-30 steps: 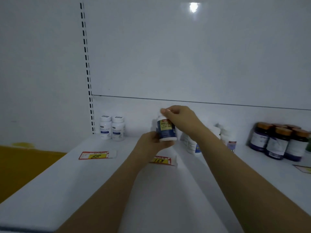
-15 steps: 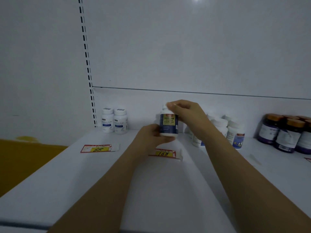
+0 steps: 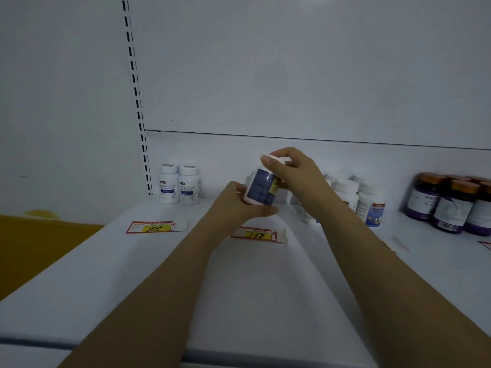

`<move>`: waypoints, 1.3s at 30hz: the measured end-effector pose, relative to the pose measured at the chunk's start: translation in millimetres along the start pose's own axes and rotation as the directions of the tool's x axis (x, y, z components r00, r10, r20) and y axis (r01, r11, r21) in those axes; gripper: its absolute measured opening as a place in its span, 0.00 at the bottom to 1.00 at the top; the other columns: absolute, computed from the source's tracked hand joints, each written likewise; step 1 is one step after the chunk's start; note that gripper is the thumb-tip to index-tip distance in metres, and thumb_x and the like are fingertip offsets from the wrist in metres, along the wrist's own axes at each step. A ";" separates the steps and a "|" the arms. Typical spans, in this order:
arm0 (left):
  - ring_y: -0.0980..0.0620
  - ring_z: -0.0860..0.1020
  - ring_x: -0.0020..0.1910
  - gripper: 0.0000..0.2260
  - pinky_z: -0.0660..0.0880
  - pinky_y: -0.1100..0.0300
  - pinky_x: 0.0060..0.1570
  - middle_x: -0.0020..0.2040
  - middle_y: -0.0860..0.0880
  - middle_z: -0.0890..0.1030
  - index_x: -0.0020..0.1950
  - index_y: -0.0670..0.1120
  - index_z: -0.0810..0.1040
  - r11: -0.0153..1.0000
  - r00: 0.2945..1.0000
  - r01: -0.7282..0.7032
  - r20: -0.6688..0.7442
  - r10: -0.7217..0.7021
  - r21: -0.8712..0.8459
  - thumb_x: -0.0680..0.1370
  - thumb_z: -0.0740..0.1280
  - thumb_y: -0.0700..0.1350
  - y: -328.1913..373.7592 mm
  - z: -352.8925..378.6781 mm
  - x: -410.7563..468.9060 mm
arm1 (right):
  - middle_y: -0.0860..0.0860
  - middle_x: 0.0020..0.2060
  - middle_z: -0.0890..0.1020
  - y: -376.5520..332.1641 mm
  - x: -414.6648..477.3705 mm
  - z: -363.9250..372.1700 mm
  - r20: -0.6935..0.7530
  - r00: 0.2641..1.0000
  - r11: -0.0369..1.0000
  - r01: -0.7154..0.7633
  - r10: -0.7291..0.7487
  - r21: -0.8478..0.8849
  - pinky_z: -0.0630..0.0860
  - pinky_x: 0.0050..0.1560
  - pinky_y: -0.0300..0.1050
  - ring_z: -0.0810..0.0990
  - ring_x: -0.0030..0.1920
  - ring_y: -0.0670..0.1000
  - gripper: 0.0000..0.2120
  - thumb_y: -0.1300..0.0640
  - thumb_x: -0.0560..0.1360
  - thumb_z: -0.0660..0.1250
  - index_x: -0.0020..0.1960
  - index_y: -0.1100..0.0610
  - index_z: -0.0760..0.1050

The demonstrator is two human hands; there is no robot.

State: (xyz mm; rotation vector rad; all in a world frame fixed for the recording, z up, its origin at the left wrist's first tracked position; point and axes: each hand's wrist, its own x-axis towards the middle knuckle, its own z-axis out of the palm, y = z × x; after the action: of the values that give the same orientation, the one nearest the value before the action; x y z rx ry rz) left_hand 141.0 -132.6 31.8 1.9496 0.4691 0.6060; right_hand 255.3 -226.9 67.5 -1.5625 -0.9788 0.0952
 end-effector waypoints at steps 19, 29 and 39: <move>0.54 0.82 0.48 0.22 0.79 0.64 0.49 0.50 0.49 0.81 0.63 0.42 0.72 0.986 0.988 0.033 0.157 -0.007 -0.166 0.72 0.73 0.44 6.4 -4.2 -6.9 | 0.50 0.59 0.79 0.1 -3.9 -9.9 0.194 0.981 0.951 -0.070 0.010 0.303 0.78 0.57 0.44 0.79 0.58 0.51 0.13 0.56 0.80 0.60 0.63 0.51 0.74; 0.53 0.80 0.50 0.24 0.77 0.65 0.50 0.54 0.48 0.79 0.65 0.43 0.70 0.986 0.991 0.046 0.128 -0.025 -0.163 0.72 0.72 0.45 9.6 -3.0 -6.4 | 0.52 0.60 0.79 0.1 -2.3 -10.7 0.195 0.981 0.946 -0.083 0.021 0.314 0.79 0.56 0.47 0.79 0.59 0.53 0.14 0.57 0.80 0.61 0.64 0.49 0.73; 0.60 0.77 0.45 0.25 0.69 0.72 0.38 0.51 0.54 0.78 0.60 0.48 0.71 0.992 0.995 -0.096 -0.023 0.098 0.081 0.68 0.76 0.50 7.0 -1.4 -3.9 | 0.50 0.59 0.79 1.2 -2.9 -5.9 0.177 0.983 0.982 -0.088 0.058 0.170 0.78 0.56 0.44 0.79 0.57 0.49 0.18 0.49 0.78 0.63 0.67 0.53 0.72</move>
State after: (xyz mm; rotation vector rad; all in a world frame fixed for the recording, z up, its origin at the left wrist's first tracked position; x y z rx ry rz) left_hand 137.5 -136.8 37.8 2.0515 0.4228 0.6862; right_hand 257.3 -233.1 66.7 -1.4431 -1.0176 0.3642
